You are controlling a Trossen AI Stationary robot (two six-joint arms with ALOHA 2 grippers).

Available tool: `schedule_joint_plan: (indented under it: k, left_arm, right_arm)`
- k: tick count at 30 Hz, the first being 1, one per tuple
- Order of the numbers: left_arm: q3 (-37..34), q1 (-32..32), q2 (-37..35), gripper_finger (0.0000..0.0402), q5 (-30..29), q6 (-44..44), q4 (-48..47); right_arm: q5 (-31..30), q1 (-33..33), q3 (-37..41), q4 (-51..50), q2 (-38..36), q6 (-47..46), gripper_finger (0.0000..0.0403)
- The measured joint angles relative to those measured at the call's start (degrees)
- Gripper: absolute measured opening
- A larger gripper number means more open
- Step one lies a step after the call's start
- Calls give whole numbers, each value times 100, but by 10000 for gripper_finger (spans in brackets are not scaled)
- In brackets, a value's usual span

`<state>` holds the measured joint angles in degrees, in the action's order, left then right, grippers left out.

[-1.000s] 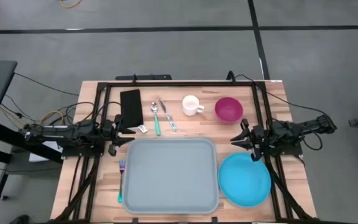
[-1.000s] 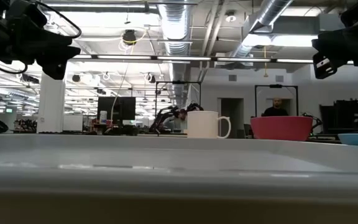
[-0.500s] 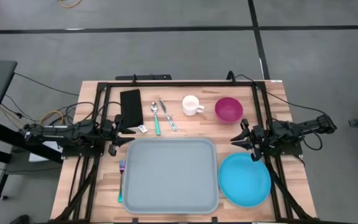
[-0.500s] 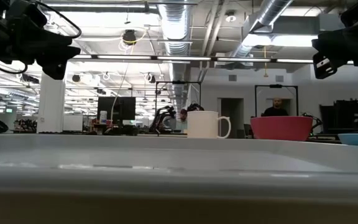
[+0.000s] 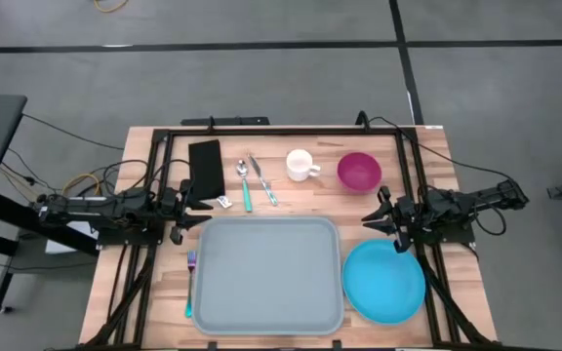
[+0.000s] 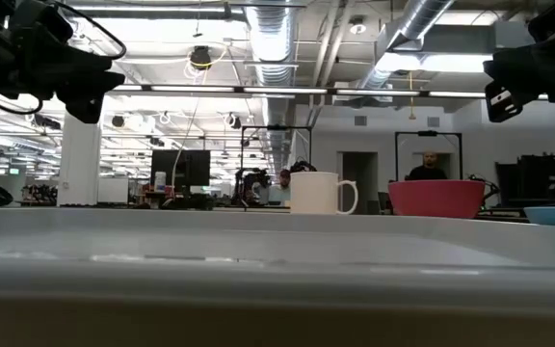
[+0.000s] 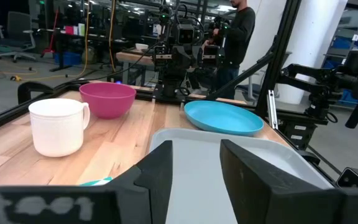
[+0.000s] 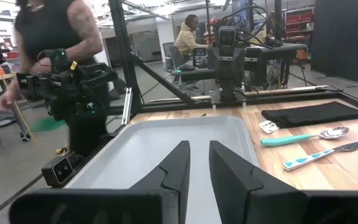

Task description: Set up tray

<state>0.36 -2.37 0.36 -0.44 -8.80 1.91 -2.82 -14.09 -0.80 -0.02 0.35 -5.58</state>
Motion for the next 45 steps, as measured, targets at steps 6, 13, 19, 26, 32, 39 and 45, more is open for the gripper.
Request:
schedule_joint_plan:
  k: [6,13,19,26,32,39,45]
  left_arm:
    - [2,-2,2,122,2,0,0]
    - [2,0,0,122,0,-2,0]
    - [2,-2,2,122,2,0,0]
    - [1,-1,1,122,0,-1,0]
    - [1,0,0,122,1,0,0]
    - [1,-1,0,122,1,-2,0]
    - [0,-2,1,122,0,0,0]
  right_arm:
    - [1,0,0,0,1,0,54]
    - [1,-2,0,1,1,0,54]
    - [1,0,0,-1,1,0,54]
    - [-1,-1,0,0,0,0,54]
    - [-1,-2,0,1,1,4,54]
    - [-33,-2,13,861,-1,-940,54]
    - [-630,0,11,2525,-1,-2788,54]
